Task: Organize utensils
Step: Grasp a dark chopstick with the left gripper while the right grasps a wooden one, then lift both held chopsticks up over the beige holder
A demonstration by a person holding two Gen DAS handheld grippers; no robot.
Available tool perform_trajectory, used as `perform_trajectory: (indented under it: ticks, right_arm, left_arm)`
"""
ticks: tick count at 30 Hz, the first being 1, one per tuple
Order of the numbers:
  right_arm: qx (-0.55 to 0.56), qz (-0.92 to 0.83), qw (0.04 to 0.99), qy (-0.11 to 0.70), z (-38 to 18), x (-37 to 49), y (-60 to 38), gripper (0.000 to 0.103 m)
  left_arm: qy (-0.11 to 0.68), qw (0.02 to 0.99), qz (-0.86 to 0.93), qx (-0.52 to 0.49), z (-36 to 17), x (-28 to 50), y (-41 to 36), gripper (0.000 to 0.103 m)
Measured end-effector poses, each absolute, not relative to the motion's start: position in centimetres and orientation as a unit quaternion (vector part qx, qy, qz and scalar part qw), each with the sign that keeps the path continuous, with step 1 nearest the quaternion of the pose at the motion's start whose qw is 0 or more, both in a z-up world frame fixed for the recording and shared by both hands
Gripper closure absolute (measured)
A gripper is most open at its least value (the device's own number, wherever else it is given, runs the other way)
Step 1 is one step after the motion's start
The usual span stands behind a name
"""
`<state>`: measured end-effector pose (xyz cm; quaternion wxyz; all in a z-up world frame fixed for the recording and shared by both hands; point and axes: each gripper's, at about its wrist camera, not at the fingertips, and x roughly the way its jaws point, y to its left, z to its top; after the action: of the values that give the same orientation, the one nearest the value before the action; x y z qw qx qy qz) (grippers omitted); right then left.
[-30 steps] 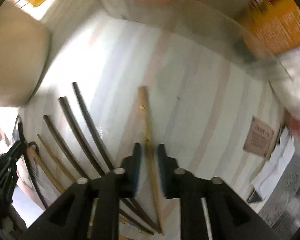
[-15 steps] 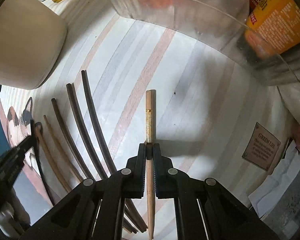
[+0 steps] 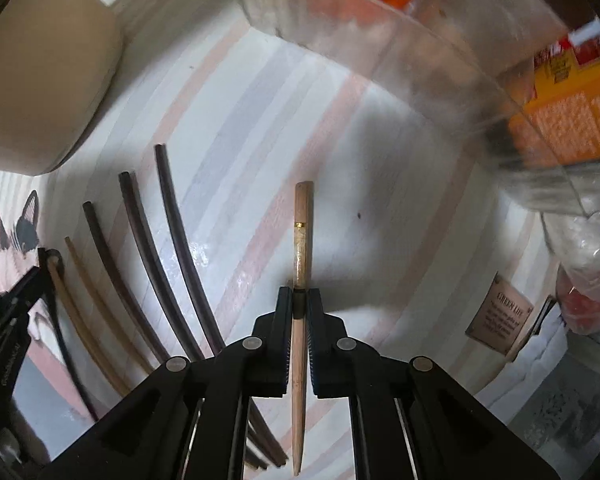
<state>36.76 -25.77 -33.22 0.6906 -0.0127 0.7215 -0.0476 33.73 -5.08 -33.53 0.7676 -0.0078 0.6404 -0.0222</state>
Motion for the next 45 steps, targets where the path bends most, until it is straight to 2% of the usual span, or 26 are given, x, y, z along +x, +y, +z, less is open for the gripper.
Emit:
perform_trajectory:
  ticks: [4,8,15,31,45]
  right_arm:
    - [-0.034,-0.052,0.715,0.696,-33.2,35.8,-24.3,0.096]
    - [0.002,-0.047,0.740,0.671,-31.8,34.4,-25.1,0.097]
    - [0.055,-0.037,0.783,0.618,-27.4,31.6,-25.8,0.097]
    - [0.070,0.009,0.845,0.530,-20.4,28.3,-24.2,0.097]
    - [0.072,0.047,0.900,0.427,-9.9,30.8,-22.8,0.097]
  left_arm:
    - [0.633,0.774,-0.018,-0.013,-33.4,33.5,-5.0,0.098]
    - [0.618,0.785,-0.014,-0.029,-31.7,31.6,-3.7,0.099]
    - [0.576,0.816,-0.019,-0.044,-26.9,28.5,-1.7,0.099]
    - [0.482,0.875,-0.030,-0.046,-17.2,24.0,-1.5,0.099]
    - [0.383,0.921,-0.040,-0.057,-8.3,24.8,-1.0,0.099]
